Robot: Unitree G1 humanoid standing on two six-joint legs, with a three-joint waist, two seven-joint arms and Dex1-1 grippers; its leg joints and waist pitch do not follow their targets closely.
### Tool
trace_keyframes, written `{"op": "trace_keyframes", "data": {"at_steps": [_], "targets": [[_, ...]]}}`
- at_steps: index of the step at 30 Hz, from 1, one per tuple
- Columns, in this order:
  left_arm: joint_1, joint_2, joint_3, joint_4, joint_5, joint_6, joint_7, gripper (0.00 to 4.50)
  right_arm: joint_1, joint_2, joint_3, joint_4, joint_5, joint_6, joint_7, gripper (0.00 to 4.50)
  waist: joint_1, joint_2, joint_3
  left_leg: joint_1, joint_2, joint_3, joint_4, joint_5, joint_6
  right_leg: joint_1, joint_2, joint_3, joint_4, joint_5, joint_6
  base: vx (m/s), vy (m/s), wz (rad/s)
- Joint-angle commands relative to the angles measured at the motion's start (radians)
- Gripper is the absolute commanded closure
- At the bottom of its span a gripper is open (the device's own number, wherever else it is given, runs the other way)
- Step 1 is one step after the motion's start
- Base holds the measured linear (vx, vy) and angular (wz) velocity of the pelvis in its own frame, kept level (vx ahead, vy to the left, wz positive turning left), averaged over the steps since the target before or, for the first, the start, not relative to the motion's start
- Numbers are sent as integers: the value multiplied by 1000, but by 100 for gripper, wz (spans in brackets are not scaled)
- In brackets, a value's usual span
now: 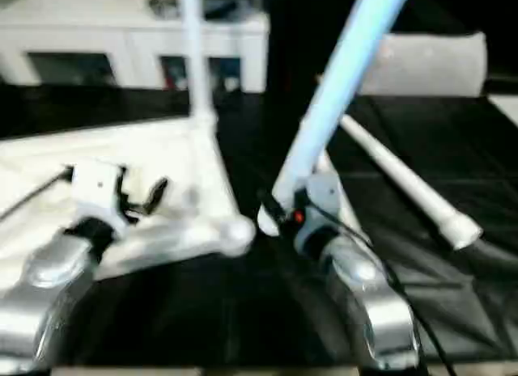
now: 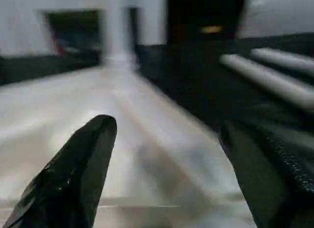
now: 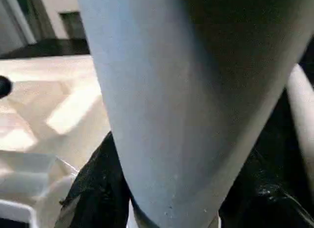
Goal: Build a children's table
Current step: Move to table
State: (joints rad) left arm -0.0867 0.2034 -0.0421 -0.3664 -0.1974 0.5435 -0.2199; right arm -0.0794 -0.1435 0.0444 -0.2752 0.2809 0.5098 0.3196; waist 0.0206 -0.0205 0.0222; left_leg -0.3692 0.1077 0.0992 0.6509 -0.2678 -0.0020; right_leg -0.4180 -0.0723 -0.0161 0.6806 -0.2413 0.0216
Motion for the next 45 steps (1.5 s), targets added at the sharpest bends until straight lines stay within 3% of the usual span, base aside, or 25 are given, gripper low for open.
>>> {"op": "trace_keyframes", "data": {"at_steps": [1,2,3,4,5,6,7,9,10,13,17,19,21,26,28,29,30,31,32,34,35,36,38,39,45], "targets": [[-7,67,-10,29,-15,-10,-93,34,-10,-1,19,-32,14,-11,20,259,17,-7,-57,-13,28,-4,-58,203,-18,105,-52,32,-67,788,0,-8,-86,-3],[-8,69,-12,31,-14,-11,-97,34,-10,-2,20,-31,13,-12,20,259,16,1,-53,-6,38,-5,-67,167,-29,101,-48,26,-74,685,-7,-8,-86,-3],[-9,78,-17,35,-10,-14,-108,34,-11,-6,24,-30,9,-15,21,259,13,14,-41,2,62,-7,-89,68,-55,97,-42,19,-93,399,-49,0,0,0],[-11,106,-30,45,-7,-13,-149,27,-15,-2,19,-25,14,-21,18,259,11,22,-29,17,83,-5,-103,-64,-79,84,-41,15,-113,94,-114,-50,-11,3],[-14,131,-38,54,-9,-12,-185,13,-19,4,10,-23,26,-24,20,259,9,25,-20,28,94,-1,-113,-160,-92,75,-45,19,-124,-97,-160,-50,-11,3],[-16,137,-38,58,-15,-10,-200,13,-21,5,5,-23,31,-23,22,259,4,22,-12,25,96,2,-120,-213,-93,74,-45,20,-133,-189,-165,-76,8,6],[-21,145,-39,66,-25,-8,-223,4,-25,9,-4,-21,35,-22,17,259,3,21,-3,37,97,6,-123,-324,-105,60,-48,20,-152,-379,-147,-98,15,5],[-33,166,-49,80,-38,-8,-268,0,-31,14,-15,-17,40,-30,17,259,3,14,-4,42,95,10,-120,-340,-106,56,-55,24,-161,-448,-130,-87,12,6],[-50,196,-66,104,-46,-15,-321,0,-38,11,-21,-10,32,-35,14,259,9,17,-4,40,96,9,-125,-327,-106,51,-57,28,-163,-471,-111,-69,2,5],[-103,263,-105,181,-46,-54,-442,0,-51,-6,-16,4,15,-46,24,259,8,9,-8,25,98,9,-130,-273,-108,59,-59,27,-156,-415,-107,-61,0,1],[-163,329,-138,287,-18,-116,-575,33,-55,-43,3,-2,37,-7,77,259,11,7,-11,23,96,13,-128,-252,-97,58,-60,29,-153,-404,-112,-13,0,-1],[-188,350,-150,332,-9,-142,-631,33,-57,-52,8,1,33,-10,81,259,11,5,-14,16,97,15,-130,-206,-96,62,-61,29,-149,-340,-128,0,0,0],[-219,374,-169,384,-8,-164,-692,66,-59,-55,9,5,34,-11,86,259,13,6,-17,19,98,18,-130,-189,-93,63,-61,29,-144,-290,-148,0,0,0],[-304,410,-222,516,2,-209,-832,99,-60,-56,1,6,58,12,92,259,18,11,-31,18,97,25,-122,-53,-80,74,-58,27,-120,-56,-205,31,-5,1],[-326,414,-235,542,2,-214,-872,119,-57,-61,4,4,60,10,103,259,19,6,-36,12,95,28,-116,32,-64,84,-58,25,-108,82,-234,27,-3,0],[-337,414,-241,555,5,-215,-886,121,-55,-63,7,3,57,6,109,259,19,5,-36,11,95,29,-116,43,-60,85,-58,25,-106,97,-238,0,0,0],[-349,412,-246,572,13,-223,-897,123,-52,-65,8,2,56,3,112,259,21,16,-36,12,95,29,-114,48,-59,85,-59,24,-106,111,-246,0,0,0],[-362,410,-252,592,25,-231,-901,132,-50,-65,9,2,54,0,113,259,20,10,-34,12,95,31,-115,39,-57,86,-58,25,-108,105,-250,0,0,0],[-378,406,-260,617,35,-243,-905,157,-46,-65,11,0,52,-2,114,259,23,24,-35,14,96,30,-115,28,-63,85,-60,24,-106,98,-254,0,0,0],[-404,404,-280,655,51,-261,-924,162,-41,-66,16,-4,49,-8,112,259,22,14,-29,14,99,32,-121,-41,-80,86,-61,25,-118,-5,-244,0,0,0],[-406,404,-282,658,53,-262,-926,170,-41,-66,16,-5,48,-8,112,259,22,14,-27,14,99,31,-123,-56,-84,85,-61,25,-120,-36,-239,0,0,0],[-413,401,-286,670,57,-266,-931,170,-40,-67,16,-6,47,-9,112,259,22,23,-25,16,103,30,-126,-86,-96,83,-63,25,-122,-86,-234,0,0,0],[-426,391,-290,694,70,-271,-933,198,-37,-67,13,-7,44,-10,110,259,20,17,-23,18,104,32,-129,-123,-104,80,-62,27,-130,-153,-221,0,0,0],[-428,389,-292,700,74,-274,-932,203,-37,-67,13,-7,42,-10,110,259,21,22,-23,21,105,33,-129,-131,-107,76,-62,29,-133,-159,-219,0,0,0],[-444,371,-299,755,106,-293,-900,250,-36,-70,27,1,28,-18,107,259,24,21,-27,16,107,36,-125,-78,-100,80,-62,28,-124,-78,-232,0,0,0]]}}
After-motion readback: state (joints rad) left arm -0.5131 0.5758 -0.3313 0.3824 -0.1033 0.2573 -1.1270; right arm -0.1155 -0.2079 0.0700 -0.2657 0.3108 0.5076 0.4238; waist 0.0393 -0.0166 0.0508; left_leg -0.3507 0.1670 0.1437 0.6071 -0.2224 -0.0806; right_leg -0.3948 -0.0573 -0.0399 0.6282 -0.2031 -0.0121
